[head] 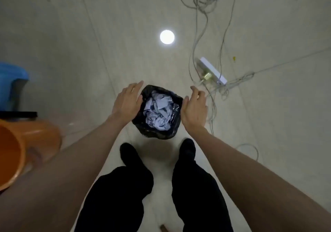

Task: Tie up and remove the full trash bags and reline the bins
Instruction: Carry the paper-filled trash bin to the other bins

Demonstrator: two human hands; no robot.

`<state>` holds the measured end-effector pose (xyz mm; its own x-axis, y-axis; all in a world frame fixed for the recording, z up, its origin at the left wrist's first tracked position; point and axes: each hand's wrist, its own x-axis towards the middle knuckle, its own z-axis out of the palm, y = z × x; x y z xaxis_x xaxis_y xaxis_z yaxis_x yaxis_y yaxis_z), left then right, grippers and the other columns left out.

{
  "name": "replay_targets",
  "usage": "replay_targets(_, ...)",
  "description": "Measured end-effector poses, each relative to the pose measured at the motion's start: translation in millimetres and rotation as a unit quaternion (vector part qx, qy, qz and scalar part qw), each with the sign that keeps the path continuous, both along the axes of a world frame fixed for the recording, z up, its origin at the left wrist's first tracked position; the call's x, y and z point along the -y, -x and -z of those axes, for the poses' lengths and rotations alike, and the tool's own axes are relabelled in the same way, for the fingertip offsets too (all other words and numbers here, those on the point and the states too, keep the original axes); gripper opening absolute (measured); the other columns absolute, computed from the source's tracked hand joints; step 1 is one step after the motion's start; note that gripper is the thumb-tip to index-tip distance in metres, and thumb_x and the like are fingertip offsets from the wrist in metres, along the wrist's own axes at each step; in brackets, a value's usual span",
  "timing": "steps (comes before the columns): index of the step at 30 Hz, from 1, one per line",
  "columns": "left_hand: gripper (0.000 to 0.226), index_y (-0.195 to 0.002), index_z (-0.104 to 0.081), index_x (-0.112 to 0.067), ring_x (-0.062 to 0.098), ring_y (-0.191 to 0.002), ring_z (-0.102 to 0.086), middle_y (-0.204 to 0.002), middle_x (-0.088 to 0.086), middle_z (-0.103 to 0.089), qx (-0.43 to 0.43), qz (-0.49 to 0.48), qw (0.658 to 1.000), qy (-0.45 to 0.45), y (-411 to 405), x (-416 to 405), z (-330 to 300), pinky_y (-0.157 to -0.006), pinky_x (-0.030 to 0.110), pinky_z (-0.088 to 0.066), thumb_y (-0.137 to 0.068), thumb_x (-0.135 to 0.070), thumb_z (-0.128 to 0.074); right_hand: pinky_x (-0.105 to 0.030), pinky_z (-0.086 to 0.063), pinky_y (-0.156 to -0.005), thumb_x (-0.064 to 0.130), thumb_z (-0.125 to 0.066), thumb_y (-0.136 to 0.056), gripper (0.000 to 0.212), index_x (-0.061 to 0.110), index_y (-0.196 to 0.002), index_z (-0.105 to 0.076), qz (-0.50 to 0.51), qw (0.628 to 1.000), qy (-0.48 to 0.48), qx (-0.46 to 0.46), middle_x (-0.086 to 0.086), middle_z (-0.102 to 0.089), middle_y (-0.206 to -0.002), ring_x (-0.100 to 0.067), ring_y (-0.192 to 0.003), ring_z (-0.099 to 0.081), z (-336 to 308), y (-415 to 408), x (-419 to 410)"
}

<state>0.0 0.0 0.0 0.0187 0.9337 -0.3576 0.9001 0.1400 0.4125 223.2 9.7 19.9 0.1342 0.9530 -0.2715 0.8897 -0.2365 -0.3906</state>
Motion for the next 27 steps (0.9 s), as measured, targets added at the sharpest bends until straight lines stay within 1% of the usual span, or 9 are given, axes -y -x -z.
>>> replay_targets(4, 0.050, -0.153, -0.025, -0.022, 0.038, -0.111, -0.055, -0.142, 0.012, -0.044, 0.011, -0.042, 0.998, 0.037, -6, 11, 69, -0.087, 0.048, -0.049, -0.104, -0.023, -0.035, -0.048, -0.050, -0.079, 0.022, -0.034, -0.102, 0.040, 0.017, -0.142, -0.037, 0.057, 0.996, 0.049, -0.044, -0.011, -0.043, -0.128, -0.033, -0.104, -0.052, 72, 4, 19)
replay_targets(7, 0.054, -0.155, -0.020, -0.026, 0.041, -0.098, -0.058, -0.129, 0.016, -0.050, 0.020, -0.060, 0.997, 0.049, -9, 14, 108, -0.078, 0.050, -0.049, -0.104, -0.020, -0.035, -0.045, -0.046, -0.078, 0.019, -0.032, -0.102, 0.043, 0.015, -0.145, -0.033, 0.098, 0.991, 0.083, -0.048, -0.014, -0.041, -0.130, -0.035, -0.109, -0.049, 116, 1, 28)
replay_targets(10, 0.071, -0.155, -0.013, -0.032, 0.035, -0.081, -0.054, -0.114, 0.014, -0.053, 0.019, -0.075, 0.996, 0.036, -12, 16, 129, -0.067, 0.046, -0.046, -0.097, -0.006, -0.044, -0.040, -0.037, -0.074, 0.021, -0.031, -0.104, 0.042, 0.016, -0.145, -0.031, 0.113, 0.986, 0.115, -0.049, -0.014, -0.045, -0.130, -0.037, -0.107, -0.052, 144, 2, 37)
replay_targets(13, 0.082, -0.155, -0.013, -0.033, 0.032, -0.075, -0.052, -0.110, 0.013, -0.053, 0.007, -0.070, 0.997, 0.011, -13, 16, 136, -0.061, 0.042, -0.041, -0.090, 0.003, -0.049, -0.038, -0.035, -0.072, 0.019, -0.032, -0.103, 0.040, 0.015, -0.143, -0.031, 0.104, 0.986, 0.112, -0.073, -0.013, -0.053, -0.127, -0.038, -0.098, -0.057, 158, 6, 41)
replay_targets(16, 0.083, -0.154, -0.014, -0.034, 0.033, -0.072, -0.054, -0.109, 0.012, -0.052, 0.005, -0.087, 0.996, -0.001, -11, 20, 142, -0.058, 0.043, -0.044, -0.090, 0.005, -0.047, -0.041, -0.040, -0.073, 0.014, -0.035, -0.099, 0.046, 0.016, -0.144, -0.028, 0.109, 0.984, 0.110, -0.093, -0.013, -0.056, -0.125, -0.036, -0.095, -0.058, 163, 12, 38)
replay_targets(18, 0.079, -0.154, -0.014, -0.035, 0.030, -0.071, -0.053, -0.109, 0.011, -0.052, 0.017, -0.126, 0.992, -0.008, -12, 26, 144, -0.059, 0.045, -0.045, -0.092, 0.005, -0.043, -0.043, -0.043, -0.078, 0.013, -0.034, -0.099, 0.048, 0.019, -0.146, -0.027, 0.102, 0.983, 0.113, -0.099, -0.012, -0.056, -0.125, -0.036, -0.098, -0.058, 164, 14, 29)
replay_targets(23, 0.064, -0.152, -0.017, -0.042, 0.029, -0.084, -0.058, -0.124, 0.007, -0.054, 0.086, -0.262, 0.961, -0.021, -17, 44, 143, -0.071, 0.040, -0.046, -0.100, -0.008, -0.033, -0.036, -0.039, -0.076, 0.022, -0.033, -0.102, 0.046, 0.033, -0.146, -0.027, 0.037, 0.982, 0.094, -0.157, -0.007, -0.058, -0.116, -0.026, -0.098, -0.057, 165, 8, 11)
replay_targets(25, 0.064, -0.153, -0.016, -0.041, 0.027, -0.092, -0.058, -0.129, 0.007, -0.054, 0.091, -0.278, 0.956, -0.025, -19, 52, 144, -0.074, 0.037, -0.046, -0.100, -0.008, -0.033, -0.035, -0.039, -0.074, 0.023, -0.037, -0.100, 0.050, 0.037, -0.147, -0.026, 0.014, 0.984, 0.092, -0.153, -0.004, -0.056, -0.117, -0.024, -0.098, -0.056, 164, 2, 19)
replay_targets(27, 0.065, -0.154, -0.015, -0.039, 0.025, -0.094, -0.056, -0.124, 0.008, -0.053, 0.085, -0.278, 0.956, -0.025, -21, 57, 144, -0.075, 0.037, -0.046, -0.100, -0.007, -0.034, -0.034, -0.038, -0.073, 0.021, -0.039, -0.099, 0.054, 0.037, -0.148, -0.023, -0.004, 0.985, 0.094, -0.144, -0.003, -0.056, -0.120, -0.024, -0.099, -0.056, 164, -1, 28)
